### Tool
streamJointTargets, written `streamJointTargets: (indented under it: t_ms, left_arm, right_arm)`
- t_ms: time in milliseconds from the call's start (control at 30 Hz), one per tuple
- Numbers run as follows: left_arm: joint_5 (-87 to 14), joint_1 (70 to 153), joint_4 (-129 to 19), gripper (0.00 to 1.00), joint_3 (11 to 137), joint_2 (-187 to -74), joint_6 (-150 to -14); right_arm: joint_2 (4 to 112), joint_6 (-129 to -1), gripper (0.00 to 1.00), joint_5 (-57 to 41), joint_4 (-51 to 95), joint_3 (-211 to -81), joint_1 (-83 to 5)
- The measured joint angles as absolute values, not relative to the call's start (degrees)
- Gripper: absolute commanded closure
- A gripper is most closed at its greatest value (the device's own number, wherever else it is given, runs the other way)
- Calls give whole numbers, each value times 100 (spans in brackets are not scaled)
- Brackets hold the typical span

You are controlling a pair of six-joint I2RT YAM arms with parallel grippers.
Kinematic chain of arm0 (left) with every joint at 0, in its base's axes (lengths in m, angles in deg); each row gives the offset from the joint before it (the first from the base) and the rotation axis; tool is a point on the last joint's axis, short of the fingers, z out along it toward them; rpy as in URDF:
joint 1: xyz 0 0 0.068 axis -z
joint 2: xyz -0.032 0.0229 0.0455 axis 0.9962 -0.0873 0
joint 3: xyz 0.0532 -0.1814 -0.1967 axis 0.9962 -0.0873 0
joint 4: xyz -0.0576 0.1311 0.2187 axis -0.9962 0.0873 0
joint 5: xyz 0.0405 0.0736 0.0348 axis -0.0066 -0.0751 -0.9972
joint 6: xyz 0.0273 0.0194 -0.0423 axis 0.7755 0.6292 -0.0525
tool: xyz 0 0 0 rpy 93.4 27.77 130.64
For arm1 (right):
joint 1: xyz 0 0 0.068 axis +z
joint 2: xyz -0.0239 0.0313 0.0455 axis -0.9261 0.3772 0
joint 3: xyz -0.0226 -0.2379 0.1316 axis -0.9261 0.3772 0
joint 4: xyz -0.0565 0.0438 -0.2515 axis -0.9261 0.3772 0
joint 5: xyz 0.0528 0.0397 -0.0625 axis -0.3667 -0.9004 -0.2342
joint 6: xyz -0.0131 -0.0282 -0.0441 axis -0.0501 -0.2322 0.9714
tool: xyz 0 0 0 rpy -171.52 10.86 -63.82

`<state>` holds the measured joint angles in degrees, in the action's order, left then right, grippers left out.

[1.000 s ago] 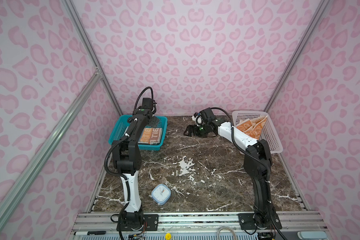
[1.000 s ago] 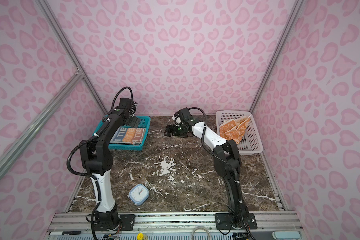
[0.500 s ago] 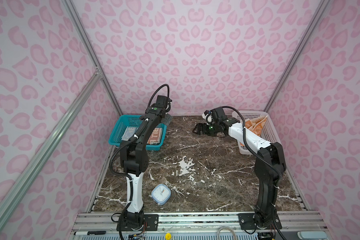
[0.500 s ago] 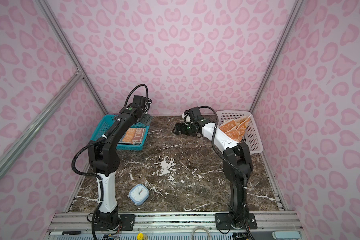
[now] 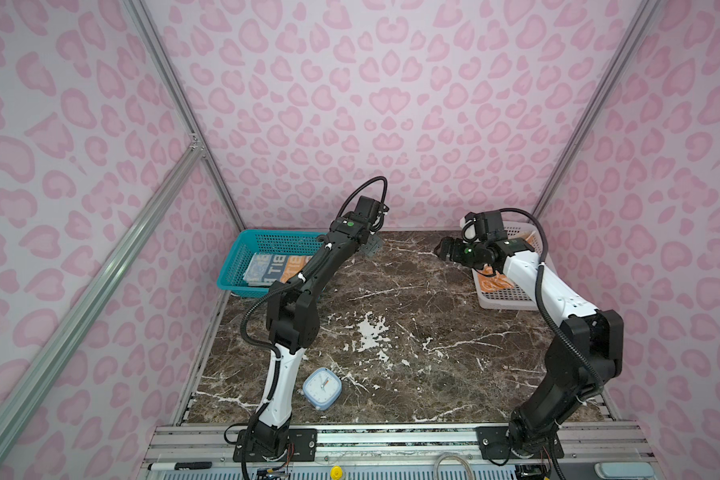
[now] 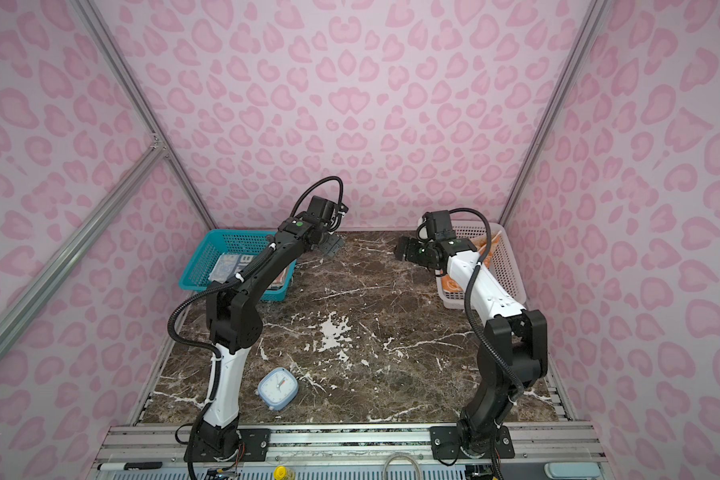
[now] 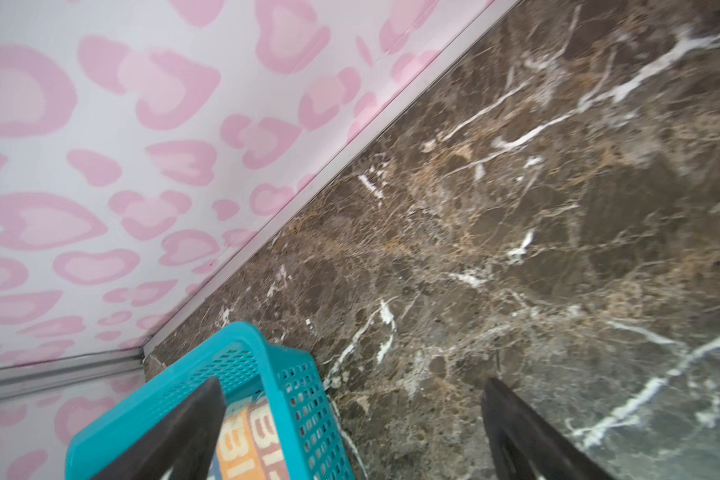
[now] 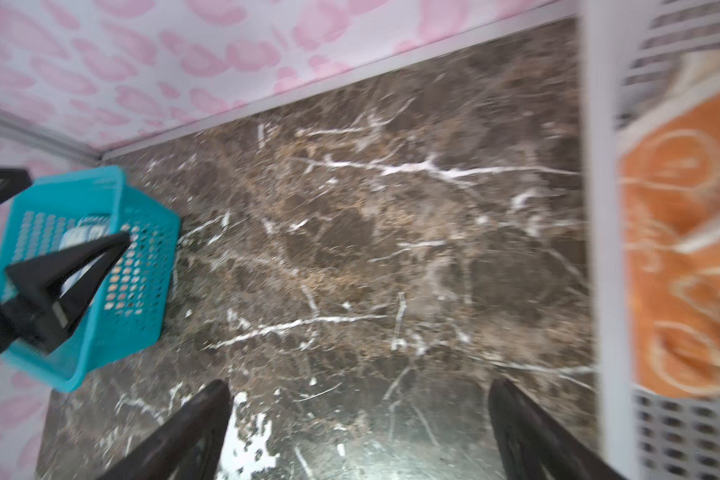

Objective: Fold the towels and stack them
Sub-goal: 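Reach the right gripper into the white basket toward the orange towel, then grasp the orange bunny towel with the right gripper and pull it out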

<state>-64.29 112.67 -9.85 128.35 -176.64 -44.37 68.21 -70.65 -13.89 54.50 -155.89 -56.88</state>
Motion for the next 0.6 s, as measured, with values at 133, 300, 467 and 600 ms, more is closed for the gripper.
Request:
streamJointTargets:
  t_ms: [133,300,467,600]
  left_arm:
    - [-6429,11543,-987,3,13038,-17787,-4417]
    - [-6429,11932,-992,2,13200,-17887,-4397]
    - [-6418,12336,-1009,2,13305,-17966,-4358]
    - [-6405,12581,-1051,2,13325,-18008,-4358]
  right_arm:
    - [6638,-7329,2,-886,5446,-15215,-6436]
    - [6760,-7675,8,-622,5433,-14758,-7266]
    - [7394,-7769,12,-419,5420,-14830,-7557]
    - [7945,-7762,17,-246,5418,-15044,-7664]
